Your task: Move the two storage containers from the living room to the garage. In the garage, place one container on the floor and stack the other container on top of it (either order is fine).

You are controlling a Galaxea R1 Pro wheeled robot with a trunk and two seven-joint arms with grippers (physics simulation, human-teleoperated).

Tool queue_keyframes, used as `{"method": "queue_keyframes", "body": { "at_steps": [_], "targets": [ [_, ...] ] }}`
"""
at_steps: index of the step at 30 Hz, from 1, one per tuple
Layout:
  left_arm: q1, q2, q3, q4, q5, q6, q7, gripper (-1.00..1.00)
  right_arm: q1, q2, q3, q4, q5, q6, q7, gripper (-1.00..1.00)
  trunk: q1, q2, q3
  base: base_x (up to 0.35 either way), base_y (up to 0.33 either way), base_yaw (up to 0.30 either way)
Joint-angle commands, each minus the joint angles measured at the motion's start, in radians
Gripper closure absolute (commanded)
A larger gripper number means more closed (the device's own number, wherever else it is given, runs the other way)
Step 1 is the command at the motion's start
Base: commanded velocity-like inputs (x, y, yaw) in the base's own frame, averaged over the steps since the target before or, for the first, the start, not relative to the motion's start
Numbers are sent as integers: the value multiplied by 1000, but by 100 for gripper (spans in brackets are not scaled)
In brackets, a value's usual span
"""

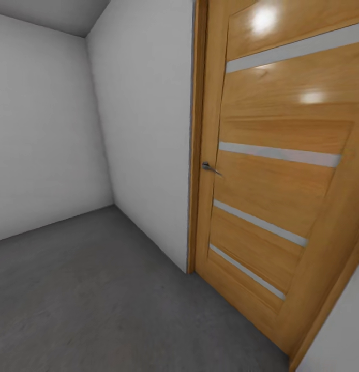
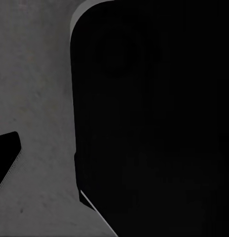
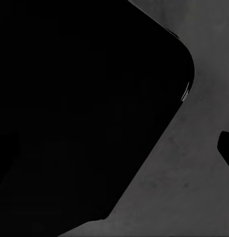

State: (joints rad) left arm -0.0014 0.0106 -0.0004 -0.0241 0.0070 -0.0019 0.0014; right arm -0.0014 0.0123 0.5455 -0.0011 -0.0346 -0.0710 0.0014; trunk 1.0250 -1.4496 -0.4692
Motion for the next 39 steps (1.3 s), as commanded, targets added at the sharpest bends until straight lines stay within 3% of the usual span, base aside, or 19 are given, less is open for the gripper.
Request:
{"method": "queue_keyframes", "body": {
  "at_steps": [1, 18, 39],
  "targets": [
    [0, 0, -1, 0, 1, 0, 0, -100, 0, 0, 4, 0, -4, -3, 0, -100, 0, 0, -1, 0, 0, -265],
    [0, 0, -1, -1, 1, 0, 0, -100, 0, 0, 5, 0, -4, -3, 0, -100, 0, 0, -1, 0, 0, -258],
    [0, 0, 0, 0, 1, 0, 0, -100, 0, 0, 5, 0, -2, -1, -1, -100, 0, 0, -1, 0, 0, -13]
  ]
}}
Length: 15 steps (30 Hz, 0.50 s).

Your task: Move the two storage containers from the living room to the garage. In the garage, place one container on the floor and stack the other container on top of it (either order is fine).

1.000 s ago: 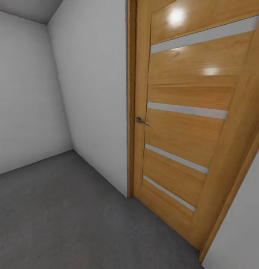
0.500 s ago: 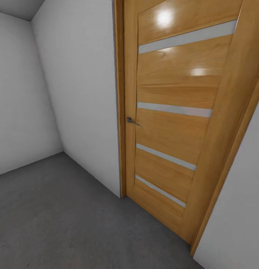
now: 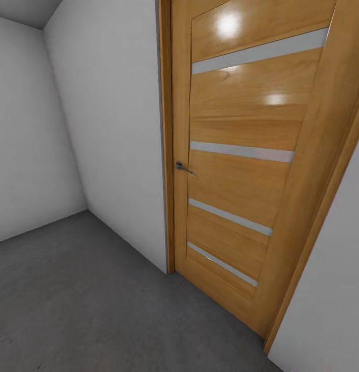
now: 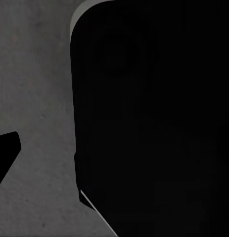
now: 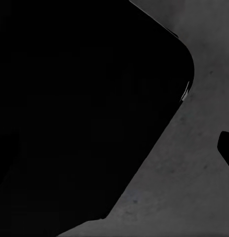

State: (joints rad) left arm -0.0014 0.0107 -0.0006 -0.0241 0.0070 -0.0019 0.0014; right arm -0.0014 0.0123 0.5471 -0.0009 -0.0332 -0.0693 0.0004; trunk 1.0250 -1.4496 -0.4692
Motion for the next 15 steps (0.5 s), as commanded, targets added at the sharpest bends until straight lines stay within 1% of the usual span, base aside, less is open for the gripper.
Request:
{"method": "queue_keyframes", "body": {
  "at_steps": [1, 15],
  "targets": [
    [0, 0, 0, 0, 1, 0, 0, -100, 0, 1, 4, 0, -4, -3, -1, -100, 0, 0, -1, 0, 0, 0],
    [0, -2, 0, 0, 1, 0, 0, -100, 0, 1, 4, 0, -4, -3, -2, -100, 0, 0, -1, 0, 0, 0]
  ]
}}
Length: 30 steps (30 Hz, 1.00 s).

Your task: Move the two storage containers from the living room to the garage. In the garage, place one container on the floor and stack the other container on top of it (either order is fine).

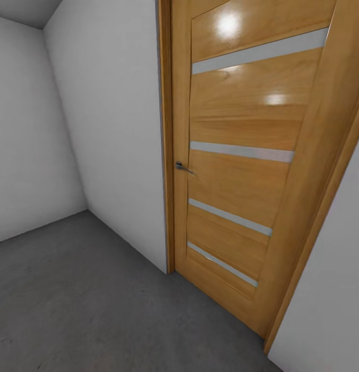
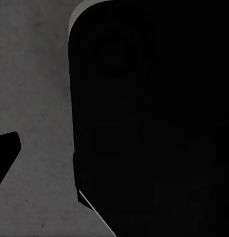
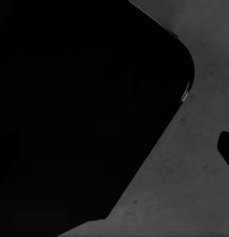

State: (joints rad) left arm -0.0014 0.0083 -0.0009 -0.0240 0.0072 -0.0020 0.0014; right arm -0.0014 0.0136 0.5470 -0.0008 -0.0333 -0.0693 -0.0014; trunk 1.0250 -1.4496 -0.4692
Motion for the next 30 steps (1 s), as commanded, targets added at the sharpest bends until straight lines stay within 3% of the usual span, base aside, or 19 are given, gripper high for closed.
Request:
{"method": "queue_keyframes", "body": {
  "at_steps": [1, 16, 30],
  "targets": [
    [0, 0, -2, -1, -1, 0, 0, -100, 0, 0, 4, 0, -4, -3, 0, -100, 0, 0, -1, 0, 0, 0],
    [0, 2, 2, -1, -1, 0, 0, -100, 0, 0, 4, 0, -5, -1, 0, -100, 0, 0, -1, 176, 0, 0],
    [0, 3, 5, -1, 1, -8, 0, -100, 0, 2, 16, 0, 6, -7, 0, -100, 0, 0, -1, 11, 0, 0]
  ]
}}
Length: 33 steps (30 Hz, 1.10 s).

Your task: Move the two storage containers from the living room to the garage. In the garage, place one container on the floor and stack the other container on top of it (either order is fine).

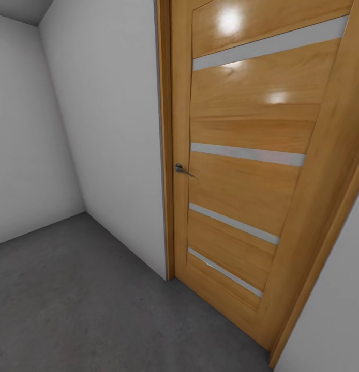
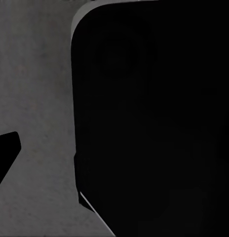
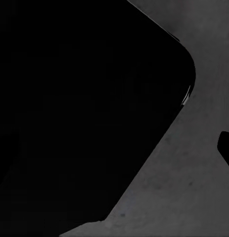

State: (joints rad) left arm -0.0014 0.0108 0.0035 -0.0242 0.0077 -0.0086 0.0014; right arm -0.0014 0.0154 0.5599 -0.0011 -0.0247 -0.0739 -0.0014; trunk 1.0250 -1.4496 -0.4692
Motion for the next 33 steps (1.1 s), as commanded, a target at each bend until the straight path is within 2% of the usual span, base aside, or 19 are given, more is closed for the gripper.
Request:
{"method": "queue_keyframes", "body": {
  "at_steps": [1, 20, 33],
  "targets": [
    [0, -1, -1, 0, 0, -1, 0, -100, 0, -1, 3, 0, -2, -3, 0, -100, 0, 0, -1, 0, 0, 0],
    [0, -2, -2, 0, 2, -2, 0, -100, 0, -1, 3, 0, -2, -3, 0, -100, 0, 0, -1, 1, 0, 0],
    [0, 0, 0, 0, 2, -1, 3, -100, 0, 4, 3, 0, -3, -3, 0, -100, 0, 0, -1, 298, 3, 0]
  ]
}}
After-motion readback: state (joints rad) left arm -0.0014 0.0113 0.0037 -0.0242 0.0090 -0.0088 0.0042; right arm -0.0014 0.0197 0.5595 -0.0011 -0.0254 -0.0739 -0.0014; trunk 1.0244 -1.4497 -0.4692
